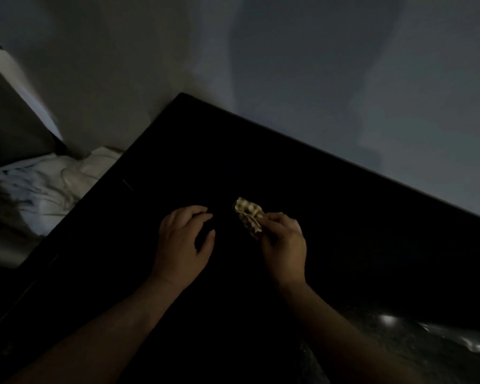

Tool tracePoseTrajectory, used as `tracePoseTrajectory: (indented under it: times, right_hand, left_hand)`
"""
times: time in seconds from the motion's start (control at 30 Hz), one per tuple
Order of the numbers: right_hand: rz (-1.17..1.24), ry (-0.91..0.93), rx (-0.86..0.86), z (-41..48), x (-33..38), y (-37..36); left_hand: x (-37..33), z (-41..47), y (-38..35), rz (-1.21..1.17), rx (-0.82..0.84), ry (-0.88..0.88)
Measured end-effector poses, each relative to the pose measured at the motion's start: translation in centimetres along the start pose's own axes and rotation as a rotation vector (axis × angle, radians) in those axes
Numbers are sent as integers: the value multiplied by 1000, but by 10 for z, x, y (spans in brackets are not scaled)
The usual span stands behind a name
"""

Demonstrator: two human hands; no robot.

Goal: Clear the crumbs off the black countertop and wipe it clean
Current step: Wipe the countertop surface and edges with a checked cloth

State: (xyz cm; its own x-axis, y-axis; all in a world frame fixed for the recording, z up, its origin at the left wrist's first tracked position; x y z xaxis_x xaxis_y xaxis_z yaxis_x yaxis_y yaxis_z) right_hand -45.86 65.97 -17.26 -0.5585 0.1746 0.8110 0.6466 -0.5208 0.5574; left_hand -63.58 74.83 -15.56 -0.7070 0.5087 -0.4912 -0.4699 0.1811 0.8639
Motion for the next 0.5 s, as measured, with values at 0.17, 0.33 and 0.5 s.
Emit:
tracePoseTrajectory:
  times: [0.17,0.33,0.5]
  right_hand:
    - [0,15,86,-37,7,-6]
    - [-41,39,134,-31,10,3]
    - [-36,-54,27,-61,31,-13]
  left_hand:
    - [20,-50,21,-35,-5,-10]
    - [46,-99,34,42,82,-4]
    - [62,-117,51,56,74,55]
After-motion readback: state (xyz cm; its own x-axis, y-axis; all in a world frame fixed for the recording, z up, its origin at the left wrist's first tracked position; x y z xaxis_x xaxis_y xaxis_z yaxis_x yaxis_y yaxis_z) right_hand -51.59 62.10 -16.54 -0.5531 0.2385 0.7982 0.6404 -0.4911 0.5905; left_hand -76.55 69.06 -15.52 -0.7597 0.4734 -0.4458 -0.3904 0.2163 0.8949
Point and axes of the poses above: each hand's wrist, its own z-axis towards the middle knuckle, its own y-axis out of the back of the hand, x = y × z, the point moved 1 cm from there along z, towards the middle knuckle, and after that the axes turned 8 degrees about z, right-handed, at the moved point
